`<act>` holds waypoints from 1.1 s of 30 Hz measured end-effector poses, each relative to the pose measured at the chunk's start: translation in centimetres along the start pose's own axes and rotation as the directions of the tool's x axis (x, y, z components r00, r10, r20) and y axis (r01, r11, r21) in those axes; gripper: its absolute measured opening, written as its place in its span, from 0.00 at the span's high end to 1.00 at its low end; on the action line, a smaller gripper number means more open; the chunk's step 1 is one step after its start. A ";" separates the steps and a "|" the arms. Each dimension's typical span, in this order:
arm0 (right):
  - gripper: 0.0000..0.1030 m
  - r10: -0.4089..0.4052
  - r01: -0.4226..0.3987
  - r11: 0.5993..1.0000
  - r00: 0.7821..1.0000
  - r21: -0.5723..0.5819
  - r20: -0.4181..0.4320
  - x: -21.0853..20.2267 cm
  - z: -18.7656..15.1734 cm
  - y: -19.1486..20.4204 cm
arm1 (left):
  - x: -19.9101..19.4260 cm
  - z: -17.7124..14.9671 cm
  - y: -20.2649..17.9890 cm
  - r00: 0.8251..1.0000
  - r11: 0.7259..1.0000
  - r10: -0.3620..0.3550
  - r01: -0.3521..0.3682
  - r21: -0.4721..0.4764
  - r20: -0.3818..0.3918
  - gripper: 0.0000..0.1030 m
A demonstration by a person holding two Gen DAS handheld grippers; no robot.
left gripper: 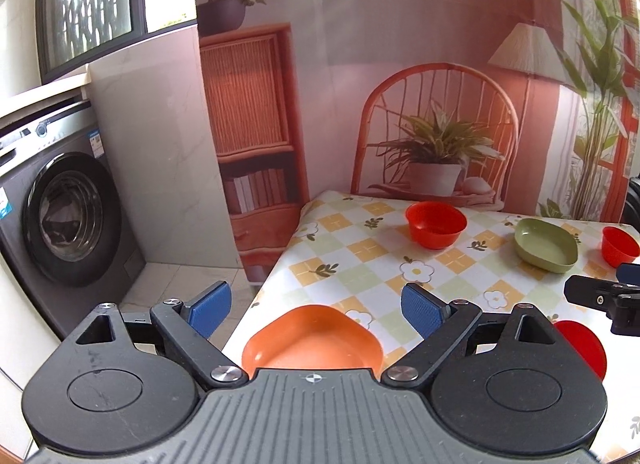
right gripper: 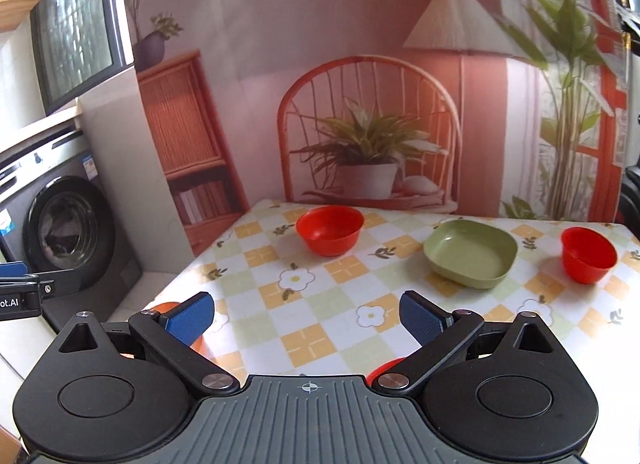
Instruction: Organize plates and bowls
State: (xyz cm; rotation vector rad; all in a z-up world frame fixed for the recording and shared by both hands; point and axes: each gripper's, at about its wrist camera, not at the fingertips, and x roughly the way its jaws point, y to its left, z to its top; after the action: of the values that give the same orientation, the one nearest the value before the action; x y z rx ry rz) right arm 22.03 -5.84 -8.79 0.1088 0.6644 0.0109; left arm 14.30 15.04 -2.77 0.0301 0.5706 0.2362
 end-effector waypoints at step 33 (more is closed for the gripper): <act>0.66 0.128 -0.171 0.981 0.930 -0.096 -0.345 18.5 -6.2 10.6 | 15.3 -7.6 9.1 0.946 0.975 -0.055 -0.018 -0.221 -0.319 0.63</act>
State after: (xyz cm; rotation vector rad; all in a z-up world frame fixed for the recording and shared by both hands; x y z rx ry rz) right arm 32.98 6.16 -23.90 0.0361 0.9960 0.2226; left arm 20.75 27.12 -16.42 -0.2348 0.8690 0.2877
